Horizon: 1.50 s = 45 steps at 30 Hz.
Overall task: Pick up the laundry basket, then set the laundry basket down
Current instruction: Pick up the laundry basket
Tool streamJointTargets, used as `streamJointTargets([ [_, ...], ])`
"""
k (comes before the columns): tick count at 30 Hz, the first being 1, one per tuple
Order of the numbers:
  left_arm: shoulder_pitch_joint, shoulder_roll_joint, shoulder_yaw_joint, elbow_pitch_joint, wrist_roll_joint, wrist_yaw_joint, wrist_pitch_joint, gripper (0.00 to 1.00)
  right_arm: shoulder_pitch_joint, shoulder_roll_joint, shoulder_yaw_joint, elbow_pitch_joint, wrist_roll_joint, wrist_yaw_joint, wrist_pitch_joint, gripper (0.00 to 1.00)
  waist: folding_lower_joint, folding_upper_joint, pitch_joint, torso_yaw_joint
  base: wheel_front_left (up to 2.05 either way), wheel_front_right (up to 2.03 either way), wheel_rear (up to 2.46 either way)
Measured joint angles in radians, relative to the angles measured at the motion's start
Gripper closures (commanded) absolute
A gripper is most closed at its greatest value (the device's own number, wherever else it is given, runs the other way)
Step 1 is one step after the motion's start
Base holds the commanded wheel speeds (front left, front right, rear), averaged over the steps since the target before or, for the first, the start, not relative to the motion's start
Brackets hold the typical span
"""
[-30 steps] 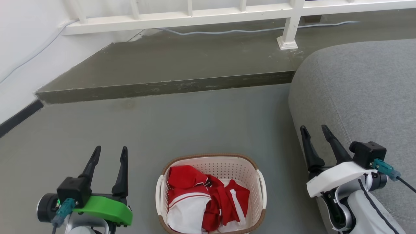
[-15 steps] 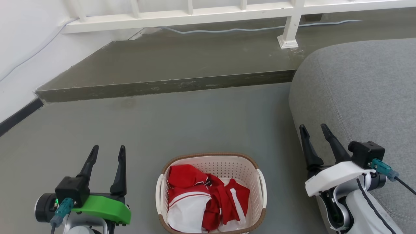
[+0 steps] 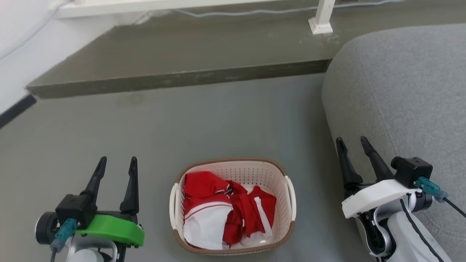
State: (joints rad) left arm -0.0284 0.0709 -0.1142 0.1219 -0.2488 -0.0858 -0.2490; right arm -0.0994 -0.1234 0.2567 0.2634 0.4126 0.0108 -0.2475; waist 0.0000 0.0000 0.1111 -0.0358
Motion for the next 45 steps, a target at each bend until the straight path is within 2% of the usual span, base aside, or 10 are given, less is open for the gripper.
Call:
streamJointTargets([
  [7, -0.037, -0.002, 0.009, -0.001, 0.000, -0.003, 0.000, 0.00, -0.011, 0.014, -0.015, -0.001, 0.000, 0.001, 0.000, 0.00, 0.0000, 0.0000, 0.069, -0.010, 0.00, 0.00, 0.00],
  [25, -0.157, -0.002, -0.004, 0.043, 0.005, -0.028, 0.000, 0.00, -0.115, 0.027, -0.020, 0.045, -0.011, 0.042, -0.005, 0.00, 0.0000, 0.0000, 0.273, -0.019, 0.00, 0.00, 0.00],
  [36, -0.250, 0.006, -0.021, 0.206, 0.005, -0.034, -0.003, 0.00, -0.211, 0.029, -0.004, 0.179, -0.022, 0.053, -0.005, 0.00, 0.0000, 0.0000, 0.415, -0.014, 0.00, 0.00, 0.00],
  [45, -0.342, 0.006, -0.048, 0.376, -0.043, -0.039, 0.003, 0.00, -0.305, 0.035, 0.021, 0.302, -0.035, 0.068, -0.006, 0.00, 0.0001, 0.0000, 0.511, -0.013, 0.00, 0.00, 0.00],
])
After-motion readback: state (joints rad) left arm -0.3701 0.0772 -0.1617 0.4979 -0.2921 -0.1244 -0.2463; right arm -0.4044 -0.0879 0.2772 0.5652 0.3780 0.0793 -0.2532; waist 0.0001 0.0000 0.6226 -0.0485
